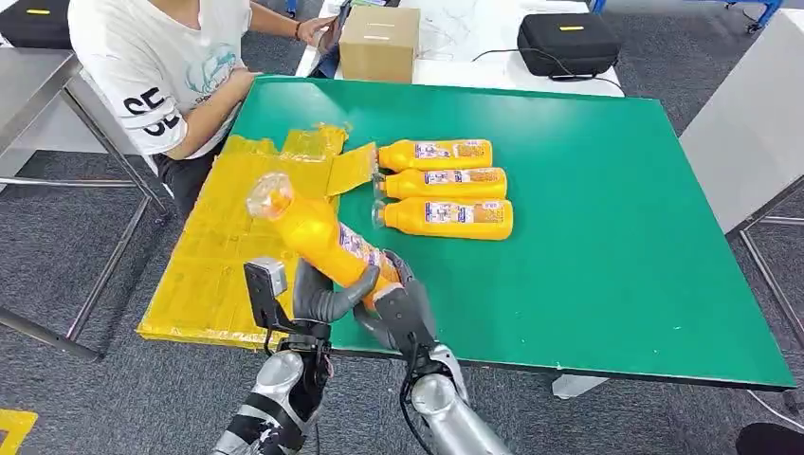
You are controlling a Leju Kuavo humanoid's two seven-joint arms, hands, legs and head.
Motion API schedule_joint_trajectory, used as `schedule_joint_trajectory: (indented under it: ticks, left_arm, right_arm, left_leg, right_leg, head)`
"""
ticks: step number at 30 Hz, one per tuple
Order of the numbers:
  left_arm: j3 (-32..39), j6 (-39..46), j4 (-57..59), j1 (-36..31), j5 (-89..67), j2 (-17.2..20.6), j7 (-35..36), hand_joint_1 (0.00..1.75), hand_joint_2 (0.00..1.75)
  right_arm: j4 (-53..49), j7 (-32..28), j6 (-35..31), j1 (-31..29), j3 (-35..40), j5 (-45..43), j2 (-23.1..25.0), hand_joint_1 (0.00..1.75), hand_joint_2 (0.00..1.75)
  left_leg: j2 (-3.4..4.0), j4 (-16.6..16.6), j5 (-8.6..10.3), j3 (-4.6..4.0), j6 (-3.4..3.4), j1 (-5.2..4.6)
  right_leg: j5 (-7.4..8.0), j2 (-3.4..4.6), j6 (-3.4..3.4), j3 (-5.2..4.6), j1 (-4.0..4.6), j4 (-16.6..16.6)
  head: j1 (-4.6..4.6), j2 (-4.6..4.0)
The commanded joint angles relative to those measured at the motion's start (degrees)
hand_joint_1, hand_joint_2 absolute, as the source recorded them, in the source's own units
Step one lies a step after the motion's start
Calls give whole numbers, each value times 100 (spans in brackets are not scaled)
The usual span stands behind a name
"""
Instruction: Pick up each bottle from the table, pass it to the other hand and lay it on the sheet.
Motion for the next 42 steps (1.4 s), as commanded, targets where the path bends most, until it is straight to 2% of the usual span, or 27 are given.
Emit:
schedule_joint_trajectory:
  ticks: [1,2,3,4,5,6,17,19,21,23,30,33,36,39,41,42]
  left_arm:
    - [-30,58,-135,-110,51,167,-68,16,175]
    - [-30,58,-135,-110,51,167,-68,16,175]
    - [-25,43,-181,-88,51,169,-67,175,175]
    - [-17,47,-203,-79,47,170,-83,175,175]
    - [-6,50,-215,-75,49,165,-94,175,175]
    - [5,58,-244,-65,38,162,-129,175,175]
    - [99,81,-245,-131,-104,330,-140,175,175]
    - [131,67,-229,-165,-131,376,-122,175,175]
    - [166,186,-230,-209,-267,438,-149,175,175]
    - [187,777,-131,-329,-918,563,-280,175,175]
    - [309,725,-94,-376,-965,544,-279,175,175]
    - [357,1331,59,-523,-1565,658,-302,175,175]
    - [693,2516,713,-1018,-2778,909,-354,175,175]
    - [1146,3047,1299,-1435,-3689,1084,-296,175,175]
    - [1830,3047,1255,-1474,-4803,1045,-222,175,175]
    - [2775,3047,1261,-1526,-6129,801,-281,175,175]
  right_arm:
    - [635,-8,29,-2,247,-120,-88,175,175]
    - [635,-8,29,-2,247,-120,-88,175,175]
    - [596,9,2,-2,227,-113,-112,113,175]
    - [571,16,2,-7,214,-117,-119,26,175]
    - [550,24,0,-3,205,-118,-120,26,175]
    - [515,48,-70,1,198,-78,-127,0,175]
    - [110,42,-5,-7,-63,-246,-239,0,175]
    - [13,64,-14,-13,-113,-259,-268,0,175]
    - [-75,82,-45,-46,-143,-236,-305,0,175]
    - [-332,57,-75,-27,-230,-232,-370,0,175]
    - [-462,147,-24,-13,-256,-204,-395,0,175]
    - [-638,65,-122,-11,-316,-169,-424,0,175]
    - [-1239,94,-64,41,-471,-192,-499,0,175]
    - [-1648,119,-48,72,-586,-240,-535,0,175]
    - [-1759,126,-43,86,-608,-250,-568,0,175]
    - [-1801,119,2,66,-586,-270,-606,0,175]
  left_leg:
    - [-1,-7,-5,19,-4,2]
    - [-2,-8,-13,38,-7,3]
    - [-3,-10,-10,32,-7,4]
    - [-3,-11,-13,41,-8,5]
    - [-1,-9,-12,36,-7,4]
    - [-3,-9,-9,29,-6,2]
    - [1,-9,-12,34,-7,1]
    - [0,-6,-2,8,-3,1]
    - [-1,-5,-9,25,-6,1]
    - [0,-5,-2,9,-5,1]
    - [-4,-4,-9,26,-6,2]
    - [-5,-4,-9,24,-5,2]
    - [-5,-4,-6,23,-7,5]
    - [-3,-3,-2,17,-8,4]
    - [4,-4,0,11,-6,3]
    - [4,-4,-2,16,-8,4]
  right_leg:
    - [-6,-1,-6,19,3,-7]
    - [-14,-2,-10,38,4,-7]
    - [-11,-3,-9,32,4,-9]
    - [-14,-3,-11,40,6,-10]
    - [-13,-1,-9,35,4,-8]
    - [-11,-3,-8,27,3,-7]
    - [-13,0,-10,31,2,-6]
    - [-3,-1,-5,6,2,-5]
    - [-11,-1,-9,22,2,-1]
    - [-4,-1,-6,7,2,-3]
    - [-13,-5,-9,24,3,-1]
    - [-13,-6,-9,22,3,0]
    - [-10,-6,-11,21,6,-1]
    - [-6,-4,-11,13,4,2]
    - [-1,3,-9,5,4,1]
    - [-3,2,-11,10,5,1]
  head:
    - [0,0]
    - [2,0]
    - [2,0]
    - [2,0]
    - [2,0]
    - [2,0]
    - [0,0]
    - [2,0]
    - [2,0]
    - [0,0]
    - [0,0]
    - [2,0]
    - [2,0]
    - [2,0]
    - [0,0]
    - [0,0]
